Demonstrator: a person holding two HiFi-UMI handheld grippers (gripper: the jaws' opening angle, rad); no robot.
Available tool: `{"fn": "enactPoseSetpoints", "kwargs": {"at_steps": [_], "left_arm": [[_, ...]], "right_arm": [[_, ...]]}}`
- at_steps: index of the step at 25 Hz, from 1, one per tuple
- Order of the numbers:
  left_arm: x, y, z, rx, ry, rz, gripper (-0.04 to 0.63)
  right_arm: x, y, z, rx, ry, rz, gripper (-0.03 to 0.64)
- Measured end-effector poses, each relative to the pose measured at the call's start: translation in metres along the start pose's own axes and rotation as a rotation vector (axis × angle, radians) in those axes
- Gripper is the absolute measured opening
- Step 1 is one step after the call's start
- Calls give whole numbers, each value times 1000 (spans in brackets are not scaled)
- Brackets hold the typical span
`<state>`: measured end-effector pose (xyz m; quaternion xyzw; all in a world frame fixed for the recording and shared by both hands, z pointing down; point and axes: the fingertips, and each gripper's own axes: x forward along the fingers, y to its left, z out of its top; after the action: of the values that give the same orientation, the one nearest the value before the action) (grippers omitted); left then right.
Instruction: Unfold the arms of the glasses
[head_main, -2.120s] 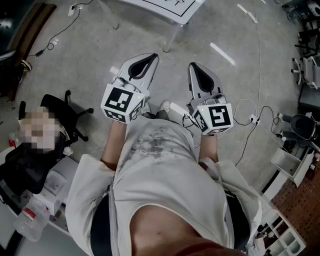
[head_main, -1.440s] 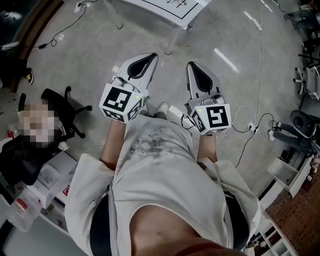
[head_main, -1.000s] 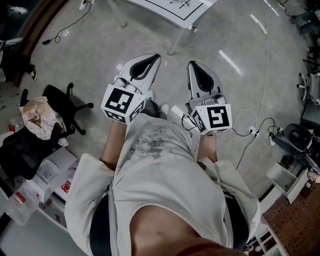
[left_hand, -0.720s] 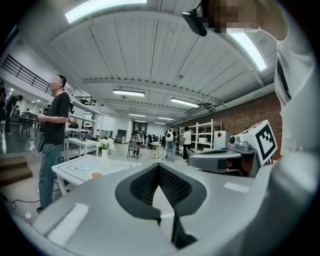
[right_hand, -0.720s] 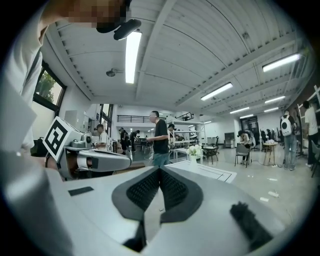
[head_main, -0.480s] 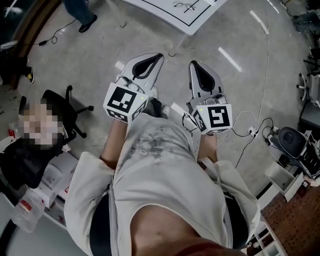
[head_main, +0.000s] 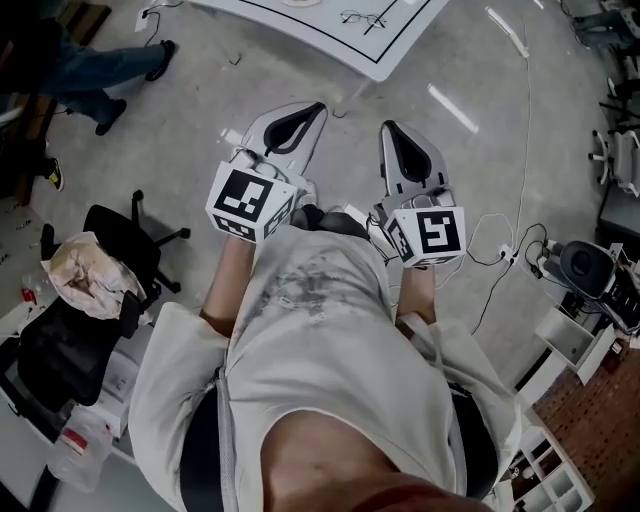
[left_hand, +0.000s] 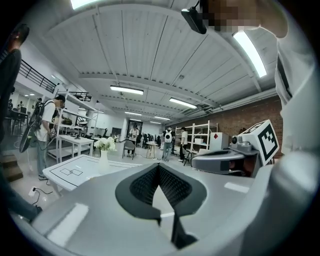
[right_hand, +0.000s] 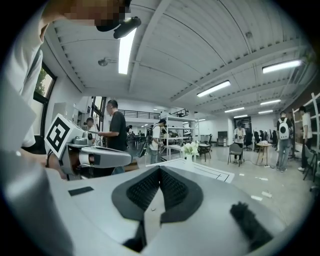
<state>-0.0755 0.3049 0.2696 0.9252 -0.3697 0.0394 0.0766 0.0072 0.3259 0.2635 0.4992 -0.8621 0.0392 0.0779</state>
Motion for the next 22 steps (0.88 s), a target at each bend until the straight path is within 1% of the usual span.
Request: {"fn": "enactPoseSetpoints", "kwargs": {"at_steps": [6,12,22], "left_arm": [[9,12,3,-18,-4,-15,9],[25,28,0,-30,3,-9,9],[72,55,-4,-25,39,20,9]], "right_arm": [[14,-6,5,-16,22,-10,17],[36,-16,4,-19,33,-4,17],[75,-59,-3,5,47,20,17]]}}
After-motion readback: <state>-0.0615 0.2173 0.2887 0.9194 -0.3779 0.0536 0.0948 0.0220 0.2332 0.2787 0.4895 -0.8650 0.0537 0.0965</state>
